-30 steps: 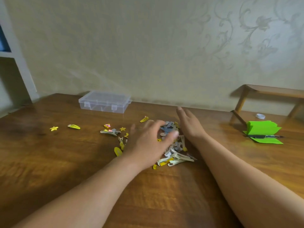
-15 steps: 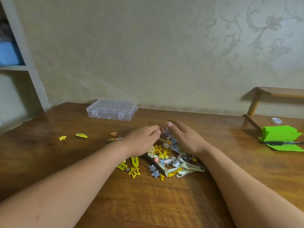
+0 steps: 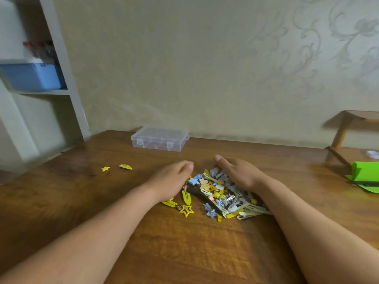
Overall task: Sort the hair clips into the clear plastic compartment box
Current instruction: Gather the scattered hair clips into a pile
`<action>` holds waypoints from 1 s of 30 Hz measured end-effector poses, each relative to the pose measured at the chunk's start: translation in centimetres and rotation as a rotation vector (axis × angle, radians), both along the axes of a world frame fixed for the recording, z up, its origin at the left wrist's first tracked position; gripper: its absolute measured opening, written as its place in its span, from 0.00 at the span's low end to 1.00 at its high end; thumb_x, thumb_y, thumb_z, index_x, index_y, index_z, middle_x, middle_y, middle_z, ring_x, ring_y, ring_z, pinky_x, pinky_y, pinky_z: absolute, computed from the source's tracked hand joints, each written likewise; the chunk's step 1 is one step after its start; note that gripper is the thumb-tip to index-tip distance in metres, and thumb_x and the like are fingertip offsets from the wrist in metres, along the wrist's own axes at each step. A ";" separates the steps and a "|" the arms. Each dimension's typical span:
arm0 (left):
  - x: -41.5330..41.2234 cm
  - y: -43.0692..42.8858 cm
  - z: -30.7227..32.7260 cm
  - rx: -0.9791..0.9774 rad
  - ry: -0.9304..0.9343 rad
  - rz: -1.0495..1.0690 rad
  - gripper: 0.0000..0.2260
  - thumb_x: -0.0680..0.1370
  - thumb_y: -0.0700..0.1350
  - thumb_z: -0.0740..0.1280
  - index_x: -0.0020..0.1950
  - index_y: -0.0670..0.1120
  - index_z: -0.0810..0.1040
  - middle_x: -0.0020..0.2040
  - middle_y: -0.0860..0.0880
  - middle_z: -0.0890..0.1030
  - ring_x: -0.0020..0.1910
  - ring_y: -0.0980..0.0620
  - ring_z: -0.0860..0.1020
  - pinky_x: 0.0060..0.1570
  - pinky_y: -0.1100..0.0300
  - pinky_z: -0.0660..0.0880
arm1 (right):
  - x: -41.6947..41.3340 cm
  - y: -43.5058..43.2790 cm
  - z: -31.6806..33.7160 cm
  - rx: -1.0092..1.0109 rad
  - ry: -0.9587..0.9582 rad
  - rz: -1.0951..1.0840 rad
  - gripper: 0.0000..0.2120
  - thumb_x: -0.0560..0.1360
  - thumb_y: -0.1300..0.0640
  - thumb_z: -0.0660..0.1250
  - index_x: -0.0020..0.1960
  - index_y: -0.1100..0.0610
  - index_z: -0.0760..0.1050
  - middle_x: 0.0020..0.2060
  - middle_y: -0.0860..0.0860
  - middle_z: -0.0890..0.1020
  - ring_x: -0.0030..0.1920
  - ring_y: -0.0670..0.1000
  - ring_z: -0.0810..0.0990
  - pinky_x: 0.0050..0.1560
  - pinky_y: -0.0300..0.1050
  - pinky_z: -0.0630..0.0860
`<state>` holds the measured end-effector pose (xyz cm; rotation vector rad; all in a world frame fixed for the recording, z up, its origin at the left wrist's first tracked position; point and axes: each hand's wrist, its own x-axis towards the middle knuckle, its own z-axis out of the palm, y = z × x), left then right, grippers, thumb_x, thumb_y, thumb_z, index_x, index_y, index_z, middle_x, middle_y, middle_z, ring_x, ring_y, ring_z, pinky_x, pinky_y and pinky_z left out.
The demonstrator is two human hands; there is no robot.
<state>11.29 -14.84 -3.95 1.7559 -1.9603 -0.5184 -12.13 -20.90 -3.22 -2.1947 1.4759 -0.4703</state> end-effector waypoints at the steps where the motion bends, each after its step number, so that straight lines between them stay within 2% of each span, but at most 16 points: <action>1: -0.4 0.1 0.0 0.006 0.014 -0.018 0.23 0.89 0.60 0.49 0.82 0.56 0.69 0.80 0.56 0.71 0.79 0.54 0.68 0.70 0.57 0.65 | 0.2 0.5 0.1 0.025 -0.021 0.028 0.37 0.82 0.28 0.48 0.78 0.49 0.74 0.74 0.51 0.78 0.74 0.55 0.75 0.73 0.51 0.68; 4: -0.4 0.7 0.2 0.003 0.120 -0.043 0.21 0.89 0.58 0.50 0.79 0.57 0.72 0.75 0.56 0.76 0.73 0.54 0.73 0.68 0.53 0.71 | 0.5 1.9 0.2 0.062 -0.160 0.105 0.35 0.81 0.26 0.50 0.71 0.46 0.81 0.66 0.47 0.84 0.67 0.50 0.80 0.70 0.50 0.72; 6: 0.7 1.3 0.4 -0.069 0.151 0.011 0.20 0.89 0.57 0.51 0.77 0.56 0.74 0.74 0.56 0.77 0.72 0.54 0.74 0.70 0.51 0.72 | 0.3 2.4 0.1 0.050 -0.242 0.092 0.35 0.80 0.26 0.51 0.71 0.47 0.81 0.66 0.45 0.83 0.66 0.48 0.80 0.67 0.47 0.72; 8: 3.1 1.6 0.6 -0.229 0.053 0.160 0.20 0.89 0.56 0.54 0.75 0.54 0.77 0.74 0.55 0.77 0.74 0.50 0.73 0.74 0.46 0.70 | -0.3 2.8 0.1 0.017 -0.268 0.025 0.39 0.79 0.25 0.50 0.72 0.49 0.80 0.68 0.46 0.82 0.66 0.48 0.80 0.65 0.46 0.71; 10: 6.6 1.6 0.8 -0.300 -0.098 0.347 0.20 0.87 0.58 0.55 0.74 0.55 0.77 0.77 0.52 0.74 0.77 0.46 0.71 0.78 0.42 0.64 | -1.0 3.3 0.3 0.006 -0.263 -0.026 0.41 0.77 0.23 0.49 0.74 0.50 0.78 0.67 0.48 0.83 0.61 0.48 0.83 0.64 0.48 0.73; 11: 8.5 1.6 0.9 -0.243 -0.167 0.431 0.21 0.87 0.60 0.54 0.76 0.58 0.75 0.80 0.51 0.71 0.80 0.45 0.68 0.80 0.40 0.60 | -1.3 3.6 0.4 0.004 -0.258 -0.037 0.41 0.78 0.24 0.49 0.74 0.50 0.78 0.66 0.48 0.83 0.60 0.47 0.83 0.65 0.49 0.73; 14: 12.4 1.5 0.4 0.088 -0.249 0.525 0.28 0.84 0.69 0.49 0.82 0.63 0.65 0.86 0.47 0.60 0.86 0.42 0.54 0.82 0.32 0.50 | -2.5 4.3 0.7 0.008 -0.266 -0.080 0.40 0.79 0.25 0.49 0.75 0.50 0.77 0.71 0.47 0.80 0.69 0.51 0.79 0.73 0.52 0.69; 16: 12.3 1.6 -0.3 0.146 -0.261 0.455 0.28 0.85 0.68 0.49 0.84 0.61 0.64 0.86 0.45 0.60 0.86 0.42 0.53 0.82 0.36 0.51 | -3.3 5.1 0.8 0.016 -0.249 -0.123 0.42 0.78 0.23 0.48 0.76 0.50 0.76 0.73 0.47 0.79 0.72 0.52 0.77 0.76 0.54 0.68; 18: 10.2 1.8 -0.5 0.072 -0.247 0.325 0.26 0.87 0.62 0.51 0.84 0.56 0.65 0.86 0.45 0.61 0.86 0.45 0.54 0.83 0.45 0.53 | -3.5 5.9 0.6 0.018 -0.226 -0.150 0.43 0.77 0.23 0.48 0.77 0.50 0.75 0.74 0.48 0.78 0.73 0.53 0.76 0.76 0.54 0.68; 20: 7.3 2.4 -0.2 0.018 -0.197 0.184 0.25 0.89 0.58 0.52 0.85 0.53 0.65 0.86 0.48 0.62 0.86 0.48 0.56 0.82 0.51 0.54 | -3.4 6.8 0.2 -0.010 -0.204 -0.166 0.37 0.81 0.28 0.49 0.77 0.51 0.74 0.74 0.50 0.78 0.72 0.54 0.76 0.73 0.51 0.69; 23: 3.2 2.8 0.1 0.021 -0.086 0.012 0.24 0.89 0.58 0.50 0.85 0.54 0.64 0.85 0.53 0.65 0.84 0.51 0.60 0.79 0.54 0.59 | -2.3 7.4 -0.2 -0.071 -0.170 -0.164 0.30 0.85 0.34 0.50 0.72 0.52 0.77 0.68 0.51 0.82 0.62 0.50 0.78 0.62 0.46 0.70; 26: 0.4 2.1 -0.1 -0.019 0.057 -0.090 0.24 0.89 0.58 0.49 0.85 0.54 0.64 0.83 0.54 0.67 0.81 0.52 0.65 0.72 0.55 0.64 | -1.4 7.1 -0.5 -0.072 -0.162 -0.143 0.33 0.84 0.32 0.50 0.76 0.52 0.74 0.67 0.51 0.82 0.66 0.52 0.79 0.64 0.47 0.72; 30: 0.1 -0.7 0.0 -0.095 0.188 -0.035 0.25 0.90 0.59 0.48 0.84 0.53 0.65 0.83 0.53 0.68 0.82 0.51 0.64 0.74 0.55 0.62 | -1.1 6.3 -0.7 -0.090 -0.231 -0.183 0.32 0.85 0.32 0.49 0.74 0.52 0.75 0.64 0.52 0.84 0.66 0.54 0.80 0.61 0.48 0.72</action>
